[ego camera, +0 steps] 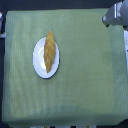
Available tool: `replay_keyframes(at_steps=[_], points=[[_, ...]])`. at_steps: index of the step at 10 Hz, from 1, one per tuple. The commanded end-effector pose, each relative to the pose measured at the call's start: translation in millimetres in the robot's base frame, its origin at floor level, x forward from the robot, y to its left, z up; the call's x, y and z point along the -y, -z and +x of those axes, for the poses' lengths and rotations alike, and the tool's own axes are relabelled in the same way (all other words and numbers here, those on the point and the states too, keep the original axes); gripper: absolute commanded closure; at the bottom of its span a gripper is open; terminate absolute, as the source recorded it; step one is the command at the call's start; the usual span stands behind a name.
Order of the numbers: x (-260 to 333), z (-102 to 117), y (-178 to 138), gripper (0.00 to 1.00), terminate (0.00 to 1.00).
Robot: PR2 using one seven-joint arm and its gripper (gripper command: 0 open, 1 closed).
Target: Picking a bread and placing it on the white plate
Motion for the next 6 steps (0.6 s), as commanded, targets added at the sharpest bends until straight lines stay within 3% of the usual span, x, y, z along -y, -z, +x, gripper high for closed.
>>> replay_keyframes(at_steps=[1,6], points=[[-9.2,0.4,-0.9,0.0,0.0],[-12.0,-5.2,0.7,0.0,0.0]])
